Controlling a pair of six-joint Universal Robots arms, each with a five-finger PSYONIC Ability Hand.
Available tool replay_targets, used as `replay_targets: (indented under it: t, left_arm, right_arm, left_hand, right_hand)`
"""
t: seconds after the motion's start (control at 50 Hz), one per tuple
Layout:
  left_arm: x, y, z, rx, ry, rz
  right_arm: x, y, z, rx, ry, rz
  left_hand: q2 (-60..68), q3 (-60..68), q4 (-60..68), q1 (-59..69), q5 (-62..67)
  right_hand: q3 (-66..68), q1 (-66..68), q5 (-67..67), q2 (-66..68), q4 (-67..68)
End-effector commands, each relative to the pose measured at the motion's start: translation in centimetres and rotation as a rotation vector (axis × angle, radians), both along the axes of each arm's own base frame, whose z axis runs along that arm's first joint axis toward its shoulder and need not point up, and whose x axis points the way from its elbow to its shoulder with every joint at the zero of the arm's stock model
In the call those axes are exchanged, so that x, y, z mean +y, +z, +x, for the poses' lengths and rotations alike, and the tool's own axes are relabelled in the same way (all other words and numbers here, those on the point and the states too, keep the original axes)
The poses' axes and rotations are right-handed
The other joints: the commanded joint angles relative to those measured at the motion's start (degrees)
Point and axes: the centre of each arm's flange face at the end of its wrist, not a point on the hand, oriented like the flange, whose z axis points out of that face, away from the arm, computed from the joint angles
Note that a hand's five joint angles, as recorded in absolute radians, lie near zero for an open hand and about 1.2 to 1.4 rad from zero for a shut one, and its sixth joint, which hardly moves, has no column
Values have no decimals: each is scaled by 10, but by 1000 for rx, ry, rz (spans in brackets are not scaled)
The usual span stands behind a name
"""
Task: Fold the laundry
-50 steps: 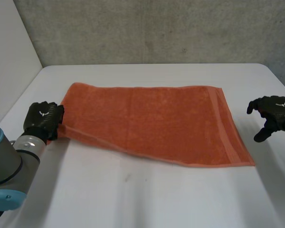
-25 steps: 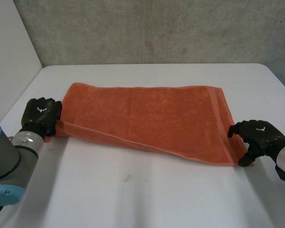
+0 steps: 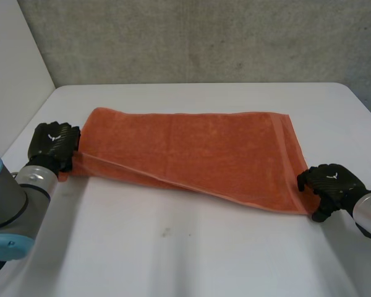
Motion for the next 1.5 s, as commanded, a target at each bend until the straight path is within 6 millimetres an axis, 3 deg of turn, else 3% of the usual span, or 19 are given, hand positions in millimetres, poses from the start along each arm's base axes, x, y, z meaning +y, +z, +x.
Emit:
replay_targets:
  t: [0.02, 0.44, 0.52, 0.62, 0.7, 0.9, 0.98, 1.16, 1.26, 1.38, 1.42, 1.44, 1.48, 1.5]
  left_arm:
    - [1, 0, 0, 0, -2, 2]
    - [1, 0, 0, 1, -2, 2]
    - [1, 0, 0, 0, -2, 0]
    - [1, 0, -1, -1, -2, 3]
    - [4, -1, 0, -7, 1, 25]
    - [34, -11, 8, -53, 41, 260]
    - [60, -6, 23, -103, 160, 400]
    - [110, 17, 31, -143, 170, 534]
    - [123, 25, 28, -153, 148, 548]
    - [116, 31, 24, -151, 134, 510]
    - [97, 36, 19, -130, 120, 448]
    - [97, 36, 19, -130, 119, 447]
    - [72, 30, 13, -121, 111, 398]
    - [71, 30, 13, -121, 111, 397]
  right_arm:
    - [-6, -4, 1, 4, -1, -17]
    - [-26, -3, -3, 30, -35, -58]
    - [-27, -2, 3, 37, -23, -71]
    - [-26, 3, 8, 38, -10, -92]
    - [-24, 6, 7, 40, -19, -103]
    - [-10, 29, 0, 72, -84, -74]
    - [2, 33, -2, 99, -88, 13]
    - [36, 44, -36, 287, -52, 265]
    - [50, 59, -54, 369, -36, 339]
    - [34, 72, -64, 392, -70, 234]
    - [28, 74, -65, 379, -92, 203]
    - [23, 74, -64, 359, -112, 175]
    - [17, 73, -59, 338, -114, 145]
    - [10, 69, -50, 318, -101, 113]
  left_hand:
    - [102, 103, 103, 109, 105]
    - [102, 103, 103, 109, 105]
    - [102, 103, 103, 109, 105]
    - [102, 103, 103, 109, 105]
    - [102, 103, 103, 109, 105]
    - [102, 103, 103, 109, 105]
    - [102, 103, 103, 109, 105]
    - [102, 103, 103, 109, 105]
    - [102, 103, 103, 109, 105]
    - [102, 103, 103, 109, 105]
    - [102, 103, 103, 109, 105]
    - [102, 103, 103, 109, 105]
    - [102, 103, 103, 109, 105]
    - [102, 103, 103, 109, 105]
  right_hand:
    - [76, 129, 87, 77, 75]
    - [123, 176, 134, 124, 122]
    - [188, 242, 200, 189, 188]
    - [434, 488, 446, 435, 434]
    - [435, 489, 447, 436, 435]
    - [435, 489, 447, 436, 435]
    - [435, 489, 447, 436, 435]
    - [435, 489, 447, 436, 435]
    - [435, 489, 447, 436, 435]
    - [435, 489, 447, 436, 435]
    - [435, 489, 447, 436, 435]
    - [435, 489, 447, 436, 435]
    - [435, 489, 447, 436, 435]
    - [435, 489, 447, 436, 435]
